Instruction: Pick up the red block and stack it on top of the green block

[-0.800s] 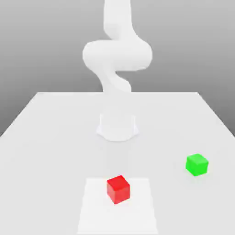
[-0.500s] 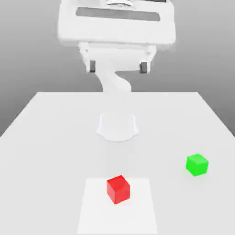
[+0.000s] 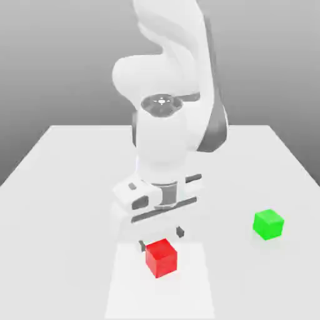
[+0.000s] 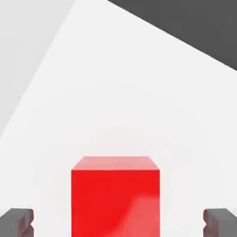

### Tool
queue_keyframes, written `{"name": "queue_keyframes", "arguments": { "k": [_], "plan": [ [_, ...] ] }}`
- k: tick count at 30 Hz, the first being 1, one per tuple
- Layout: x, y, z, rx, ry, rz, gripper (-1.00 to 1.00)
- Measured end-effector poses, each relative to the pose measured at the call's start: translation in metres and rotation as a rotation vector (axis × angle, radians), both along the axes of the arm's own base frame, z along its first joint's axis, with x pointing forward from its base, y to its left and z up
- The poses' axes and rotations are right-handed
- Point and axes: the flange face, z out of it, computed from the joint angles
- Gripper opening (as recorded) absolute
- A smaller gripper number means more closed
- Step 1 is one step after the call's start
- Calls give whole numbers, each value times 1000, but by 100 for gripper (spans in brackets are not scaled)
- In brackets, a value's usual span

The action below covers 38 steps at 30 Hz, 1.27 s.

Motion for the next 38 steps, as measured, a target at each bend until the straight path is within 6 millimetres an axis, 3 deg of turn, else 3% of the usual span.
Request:
{"name": "queue_keyframes", "arguments": {
  "k": [1,2,9,16,17,20,23,28,30,35,36,38],
  "plan": [
    [-1,0,-10,0,0,0,0],
    [-1,0,-17,0,1,0,-100],
    [-1,0,-17,0,2,0,-100],
    [-2,6,42,2,1,19,-100],
    [-3,15,47,4,1,49,-100],
    [-20,103,58,10,1,320,-100],
    [-45,162,68,12,1,527,-100],
    [-115,253,81,4,2,901,-100],
    [-126,265,72,-1,1,957,-100],
    [-130,268,27,-3,1,973,-100],
    [-131,268,20,-2,1,975,100],
    [-131,268,20,-2,1,975,100]
  ]
}}
